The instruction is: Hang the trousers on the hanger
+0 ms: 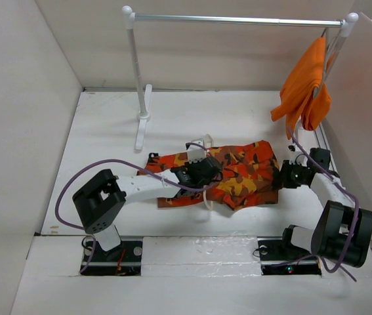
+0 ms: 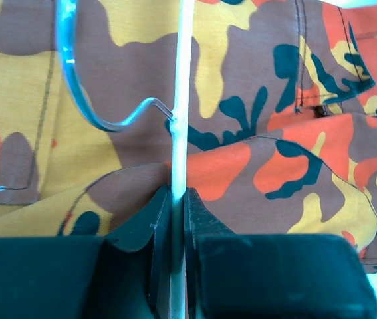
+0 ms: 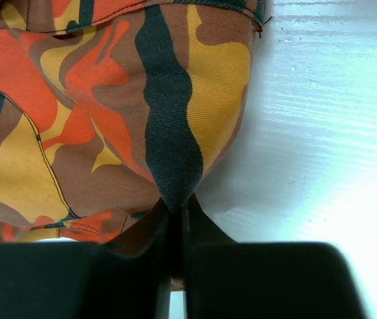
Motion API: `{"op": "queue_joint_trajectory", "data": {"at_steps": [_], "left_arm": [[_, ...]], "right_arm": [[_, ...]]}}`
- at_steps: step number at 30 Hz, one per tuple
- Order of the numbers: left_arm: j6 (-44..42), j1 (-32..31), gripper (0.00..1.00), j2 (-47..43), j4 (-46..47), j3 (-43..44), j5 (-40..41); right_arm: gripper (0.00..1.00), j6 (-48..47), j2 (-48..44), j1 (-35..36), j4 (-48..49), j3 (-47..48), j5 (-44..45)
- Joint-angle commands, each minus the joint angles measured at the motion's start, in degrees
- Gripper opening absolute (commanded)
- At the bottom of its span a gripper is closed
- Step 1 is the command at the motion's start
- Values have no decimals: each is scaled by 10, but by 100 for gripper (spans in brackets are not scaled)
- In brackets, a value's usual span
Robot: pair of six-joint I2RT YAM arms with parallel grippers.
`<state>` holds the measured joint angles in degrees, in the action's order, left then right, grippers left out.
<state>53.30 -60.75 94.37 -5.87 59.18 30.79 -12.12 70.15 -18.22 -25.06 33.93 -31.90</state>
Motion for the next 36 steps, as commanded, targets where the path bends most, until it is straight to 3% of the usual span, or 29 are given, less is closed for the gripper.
{"op": "queue_joint_trajectory", "data": {"at_steps": [1, 2, 4, 5, 6, 12, 15, 17, 21, 23, 29, 32, 36], "left_arm": [[-1, -7, 0, 13, -13, 33, 68], [-2, -12, 0, 16, -10, 35, 60], [-1, -12, 0, 7, 19, 21, 39], [-1, -12, 0, 7, 19, 21, 32], [0, -12, 0, -5, 30, 14, 19], [12, -12, 0, -37, 37, 23, -11], [18, -12, 0, -53, 40, 38, -19], [22, -12, 0, -60, 44, 49, -20], [28, -12, 0, -75, 44, 80, -9], [25, -12, 0, -88, 42, 87, 4], [22, -12, 0, -121, 40, 89, 12], [27, -12, 0, -138, 45, 76, 8], [27, -12, 0, -157, 47, 74, 2]], "right_arm": [[14, -40, 11, -9, 2, 9, 5], [22, -47, 14, -4, -5, 16, 0], [51, -65, -15, 5, -52, 61, 2], [51, -65, -15, 5, -53, 61, 2], [64, -66, -45, 19, -88, 84, 22], [69, -28, -148, 82, -108, 135, 2], [69, 41, -188, 185, -75, 125, -43], [69, 174, -203, 295, 24, 100, -79], [78, 390, -245, 468, 194, 58, 26], [80, 425, -245, 525, 204, 52, 93], [82, 464, -186, 578, 244, 65, 122], [82, 471, -166, 613, 217, 86, 166], [75, 507, -157, 638, 244, 69, 197]]}}
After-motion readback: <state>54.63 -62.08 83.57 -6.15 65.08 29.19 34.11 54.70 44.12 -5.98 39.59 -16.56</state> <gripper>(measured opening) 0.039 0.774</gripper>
